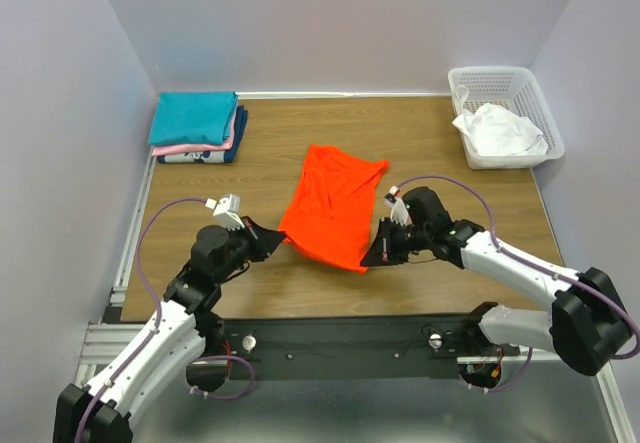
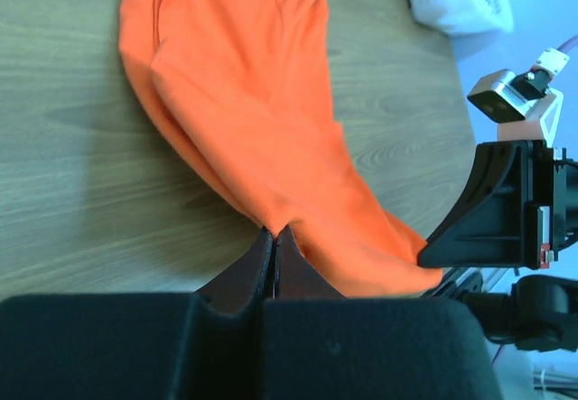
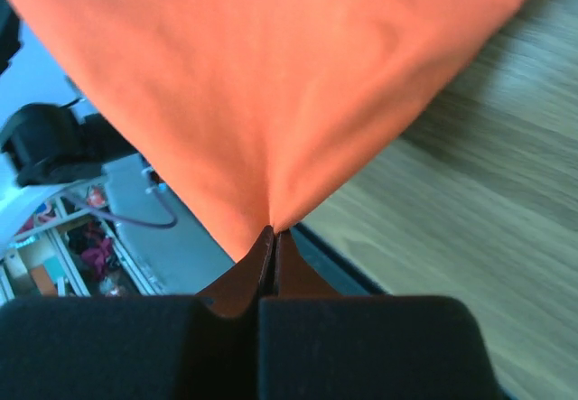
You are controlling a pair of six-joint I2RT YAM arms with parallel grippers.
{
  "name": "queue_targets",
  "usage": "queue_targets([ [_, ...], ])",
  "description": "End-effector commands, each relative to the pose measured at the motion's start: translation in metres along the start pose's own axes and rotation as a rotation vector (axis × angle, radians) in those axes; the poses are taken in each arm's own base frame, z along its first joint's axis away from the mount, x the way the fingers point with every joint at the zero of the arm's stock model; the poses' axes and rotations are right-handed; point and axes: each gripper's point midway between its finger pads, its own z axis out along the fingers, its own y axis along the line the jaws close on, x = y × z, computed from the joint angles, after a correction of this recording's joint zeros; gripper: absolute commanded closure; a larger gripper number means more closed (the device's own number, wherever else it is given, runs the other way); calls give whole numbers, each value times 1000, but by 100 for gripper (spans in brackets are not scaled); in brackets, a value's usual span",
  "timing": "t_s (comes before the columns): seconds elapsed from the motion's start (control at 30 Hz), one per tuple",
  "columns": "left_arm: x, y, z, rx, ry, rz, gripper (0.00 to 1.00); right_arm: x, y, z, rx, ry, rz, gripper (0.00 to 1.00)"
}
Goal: Fold and stack the t-shirts
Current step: Fold the tshirt
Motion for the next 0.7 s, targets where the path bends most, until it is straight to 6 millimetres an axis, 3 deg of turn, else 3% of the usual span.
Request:
queue_targets([
  [0.0, -29, -12, -9, -18, -104, -32, 100, 2, 27, -17, -70, 32, -53, 99],
  [0.17, -66, -30, -14, -19, -216, -38, 100, -15, 40, -24, -70, -22, -94, 99],
  [0.23, -77, -20, -11, -89, -261, -72, 100, -27, 42, -27, -49, -61, -108, 99],
  [0.27, -86, -26, -11, -80, -282, -69, 100, -32, 42, -27, -43, -78, -111, 99],
  [0.5, -120, -33, 20, -153, -307, -33, 100, -62, 30, -23, -11, -95, -70, 99],
  [0.67, -139, -40, 49, -171, -297, -7, 100, -95, 21, -30, 23, -169, -52, 99],
])
